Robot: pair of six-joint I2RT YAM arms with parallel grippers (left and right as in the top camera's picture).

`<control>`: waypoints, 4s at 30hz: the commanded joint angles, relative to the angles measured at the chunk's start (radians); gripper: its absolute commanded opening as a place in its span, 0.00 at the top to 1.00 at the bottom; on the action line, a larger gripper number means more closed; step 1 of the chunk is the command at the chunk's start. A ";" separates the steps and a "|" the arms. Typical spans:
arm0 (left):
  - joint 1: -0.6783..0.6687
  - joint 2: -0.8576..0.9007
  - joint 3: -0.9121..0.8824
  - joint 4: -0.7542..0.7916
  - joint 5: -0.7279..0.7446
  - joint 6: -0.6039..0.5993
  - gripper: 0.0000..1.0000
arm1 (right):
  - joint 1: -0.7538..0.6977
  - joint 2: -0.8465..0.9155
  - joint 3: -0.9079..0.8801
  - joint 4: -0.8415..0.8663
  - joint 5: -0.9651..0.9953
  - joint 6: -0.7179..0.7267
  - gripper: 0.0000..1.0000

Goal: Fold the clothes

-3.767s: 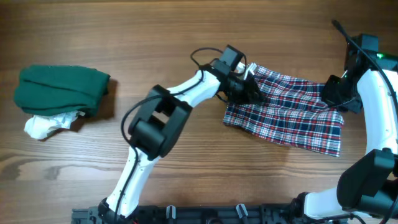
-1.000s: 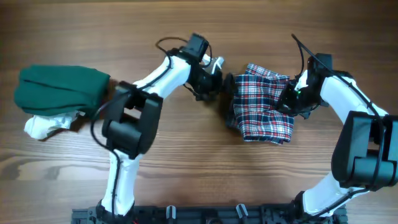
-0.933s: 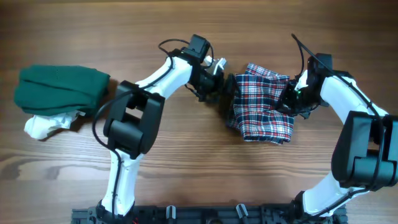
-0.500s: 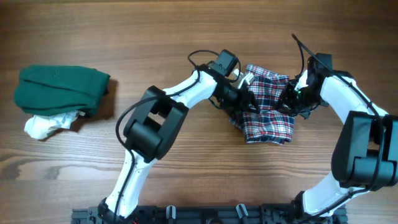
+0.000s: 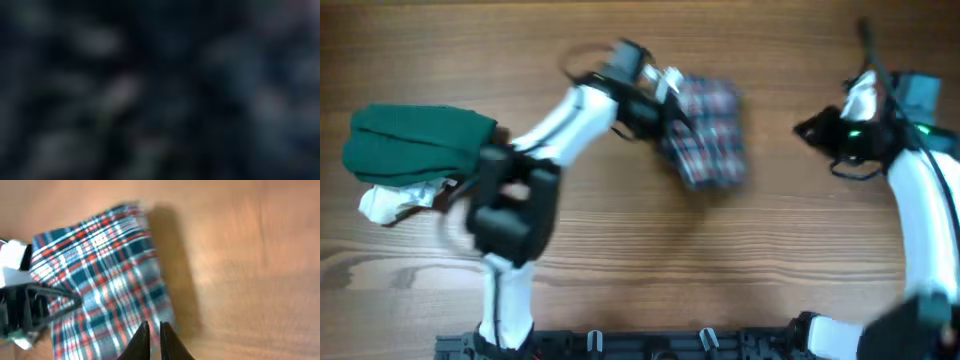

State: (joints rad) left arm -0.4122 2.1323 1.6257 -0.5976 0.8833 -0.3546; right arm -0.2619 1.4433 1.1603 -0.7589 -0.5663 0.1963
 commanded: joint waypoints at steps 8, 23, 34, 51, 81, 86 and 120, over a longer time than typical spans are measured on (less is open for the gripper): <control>0.568 -0.610 0.014 -0.225 -0.264 -0.047 0.96 | 0.006 -0.118 0.018 -0.060 -0.042 0.039 0.94; 1.189 -0.314 -0.006 -0.329 -0.147 0.169 0.96 | 0.006 -0.117 0.018 -0.112 -0.029 0.038 0.94; 1.200 -0.180 -0.282 -0.259 -0.282 0.024 0.94 | 0.006 -0.117 0.018 -0.135 -0.007 0.005 0.94; 1.246 -0.745 -0.227 -0.458 -0.339 0.097 0.01 | 0.006 -0.117 0.018 -0.135 -0.007 -0.013 0.94; 0.801 -0.572 -0.068 -0.362 -0.523 0.373 0.57 | 0.006 -0.254 0.019 0.105 -0.202 -0.239 0.89; 0.490 -0.826 -0.066 -0.494 -0.736 0.481 0.55 | 0.006 -0.429 0.019 0.182 -0.227 -0.254 0.90; 0.179 -1.167 -0.066 -0.541 -0.986 0.426 0.00 | 0.058 -0.609 0.018 0.060 -0.157 -0.119 0.00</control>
State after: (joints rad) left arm -0.2283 0.9668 1.5570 -1.1412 -0.0860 0.0704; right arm -0.2443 0.9230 1.1717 -0.6815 -0.7727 0.3775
